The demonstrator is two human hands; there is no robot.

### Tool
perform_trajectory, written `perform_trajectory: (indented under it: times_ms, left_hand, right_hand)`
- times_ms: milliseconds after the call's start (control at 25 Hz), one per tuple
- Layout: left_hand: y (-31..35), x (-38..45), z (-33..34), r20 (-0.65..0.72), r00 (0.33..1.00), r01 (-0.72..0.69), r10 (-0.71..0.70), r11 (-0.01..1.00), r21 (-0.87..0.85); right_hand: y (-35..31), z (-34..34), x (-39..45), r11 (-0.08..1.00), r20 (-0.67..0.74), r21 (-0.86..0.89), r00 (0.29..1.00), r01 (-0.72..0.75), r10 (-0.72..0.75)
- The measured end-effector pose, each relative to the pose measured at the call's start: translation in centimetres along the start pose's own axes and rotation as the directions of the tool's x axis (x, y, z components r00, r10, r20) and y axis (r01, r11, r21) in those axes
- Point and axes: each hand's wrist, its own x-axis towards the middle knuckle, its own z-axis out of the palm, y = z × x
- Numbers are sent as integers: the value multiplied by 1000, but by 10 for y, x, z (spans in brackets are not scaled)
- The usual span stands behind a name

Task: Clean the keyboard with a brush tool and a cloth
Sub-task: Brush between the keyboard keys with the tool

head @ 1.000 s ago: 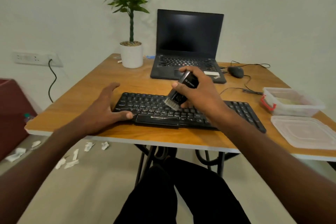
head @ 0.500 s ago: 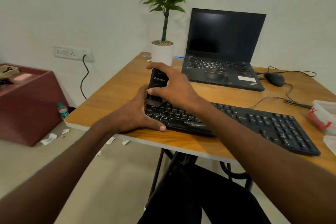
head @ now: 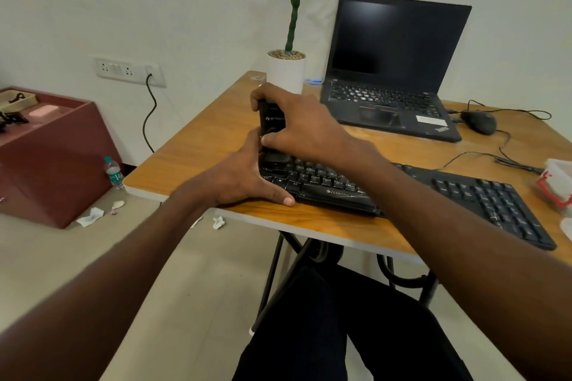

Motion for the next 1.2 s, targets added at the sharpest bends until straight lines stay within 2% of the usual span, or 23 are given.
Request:
perform_trajectory:
  times_ms: [80,200,360,520,680,760,880,1040,1200]
  left_hand:
    - [0,0,0,3,1000,-3,3,1000,-11]
    - [-1,1,0,-5,1000,4,-4,1000,6]
    - [-1,1,1,0,1000,3,-3,1000,1]
    - [-1,1,0,-1,1000,15,-15,1000,19]
    - [0,0,0,2,1000,26,-26,1000,17]
    - [0,1,0,1,1000,23,-23,1000,20]
    - [0,1,-1,0,1000,21,-21,1000,21]
    - [-1,2,0,-3,1000,15,-15,999,32]
    - [-1,3,-1,0,1000,19,-19,1000,16]
  right_hand:
    - [0,2,-6,998,11,64,1000,5,-6]
    - [7,1,-11,998,-19,27,999,-48,49]
    - [7,2,-16,999,-29,37,1000,-8,9]
    - [17,-1,-19,995,-117,97,992,-37,48]
    - [24,-7,-16,985,-110,-41,981,-167,161]
    - [25,-7,-15,983,-139,-3,974,-183,181]
    - [21,3,-21,983,-177,114,971,-143,162]
    - [21,9,-22,991,-275,116,956,-71,100]
    - [13,14,-19,996,-216,87,976,7,11]
